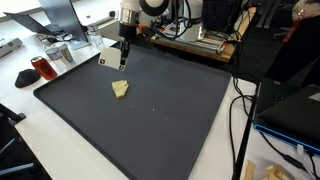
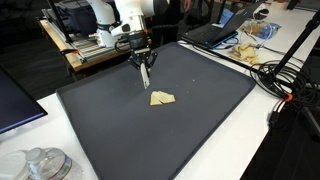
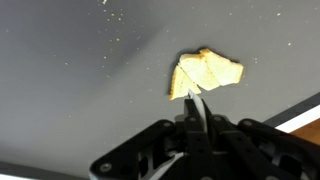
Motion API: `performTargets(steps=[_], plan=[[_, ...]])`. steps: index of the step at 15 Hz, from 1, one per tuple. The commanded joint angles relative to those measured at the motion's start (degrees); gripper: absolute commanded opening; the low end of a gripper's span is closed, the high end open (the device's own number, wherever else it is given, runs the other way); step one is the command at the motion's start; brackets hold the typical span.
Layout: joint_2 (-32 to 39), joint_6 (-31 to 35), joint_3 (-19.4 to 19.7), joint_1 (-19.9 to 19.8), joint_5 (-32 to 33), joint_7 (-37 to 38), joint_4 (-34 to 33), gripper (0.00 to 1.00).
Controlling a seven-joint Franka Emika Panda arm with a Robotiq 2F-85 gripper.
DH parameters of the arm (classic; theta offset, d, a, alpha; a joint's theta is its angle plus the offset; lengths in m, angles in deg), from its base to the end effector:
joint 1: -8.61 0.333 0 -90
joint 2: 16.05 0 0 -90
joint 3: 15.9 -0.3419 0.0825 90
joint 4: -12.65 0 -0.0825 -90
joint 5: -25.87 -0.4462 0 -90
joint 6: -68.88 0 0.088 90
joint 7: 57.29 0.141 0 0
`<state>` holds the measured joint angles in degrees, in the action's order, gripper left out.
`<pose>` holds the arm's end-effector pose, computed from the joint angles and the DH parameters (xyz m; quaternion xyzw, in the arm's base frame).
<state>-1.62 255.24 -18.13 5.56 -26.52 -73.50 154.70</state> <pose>0.5272 -0.0883 0.1722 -0.9172 0.3182 -0.2372 0.0352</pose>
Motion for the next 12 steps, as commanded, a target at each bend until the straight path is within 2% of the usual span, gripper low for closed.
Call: performTargets(steps=[1, 7, 12], plan=[[-1.5, -1.2, 12.4, 10.7, 5.5, 1.3, 2.7, 0.01], [-1.1, -6.9, 34.4, 30.3, 15.7, 2.1, 1.1, 0.01], [-0.1, -16.5, 51.4, 45.8, 29.2, 8.1, -3.7, 0.01]])
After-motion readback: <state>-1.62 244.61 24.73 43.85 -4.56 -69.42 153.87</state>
